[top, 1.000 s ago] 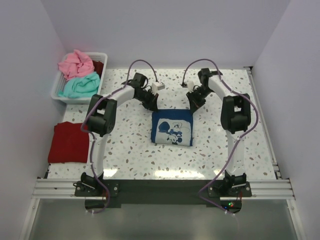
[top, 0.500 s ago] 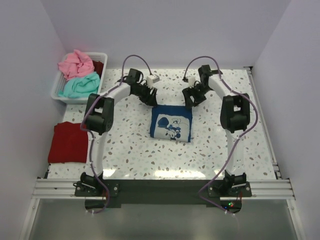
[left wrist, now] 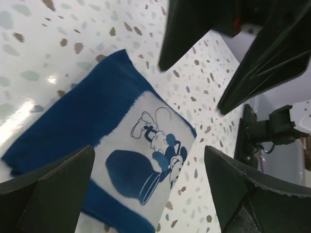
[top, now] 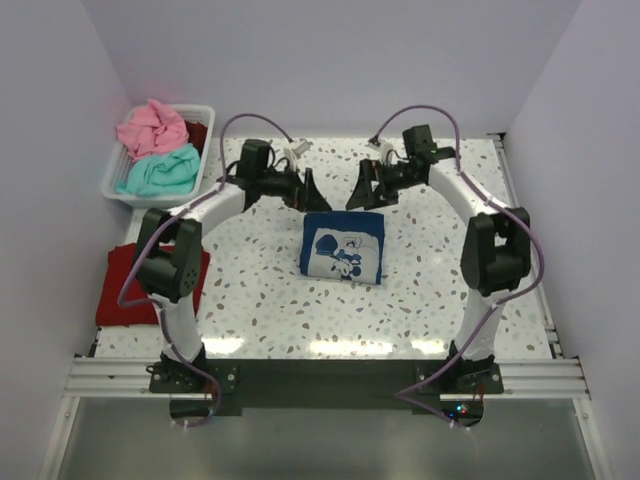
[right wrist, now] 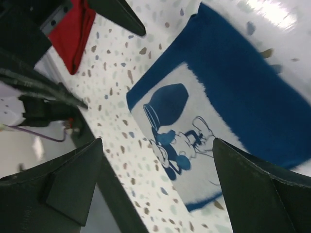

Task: Fold and stack the t-shirts
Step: Fold the tshirt, then neatly place the folded tshirt to the corner

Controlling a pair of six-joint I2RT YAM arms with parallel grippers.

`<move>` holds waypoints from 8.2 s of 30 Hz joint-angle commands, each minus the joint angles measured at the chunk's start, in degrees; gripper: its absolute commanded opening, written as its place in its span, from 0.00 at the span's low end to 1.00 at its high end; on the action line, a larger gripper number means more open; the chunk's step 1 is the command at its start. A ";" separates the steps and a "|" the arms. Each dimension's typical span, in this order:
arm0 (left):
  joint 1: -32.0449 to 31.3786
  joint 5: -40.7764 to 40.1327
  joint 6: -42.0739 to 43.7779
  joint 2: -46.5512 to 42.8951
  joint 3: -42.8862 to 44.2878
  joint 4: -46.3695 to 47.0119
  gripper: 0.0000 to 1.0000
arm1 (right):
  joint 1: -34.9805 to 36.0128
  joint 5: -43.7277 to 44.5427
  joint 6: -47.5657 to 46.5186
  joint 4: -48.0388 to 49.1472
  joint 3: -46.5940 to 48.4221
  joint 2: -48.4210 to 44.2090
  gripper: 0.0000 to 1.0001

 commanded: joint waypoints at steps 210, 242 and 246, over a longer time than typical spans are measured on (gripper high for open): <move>9.87 -52.45 23.62 -12.28 -2.82 -55.46 0.00 | 22.71 20.11 -18.62 4.34 -16.90 -15.14 0.99; 13.65 -58.07 29.52 -42.35 -3.80 -64.43 0.00 | 22.62 21.07 -18.45 5.40 -20.68 -16.99 0.99; 14.18 -57.72 29.69 -42.09 -2.21 -65.30 0.00 | 22.62 21.25 -18.62 5.31 -20.86 -16.72 0.99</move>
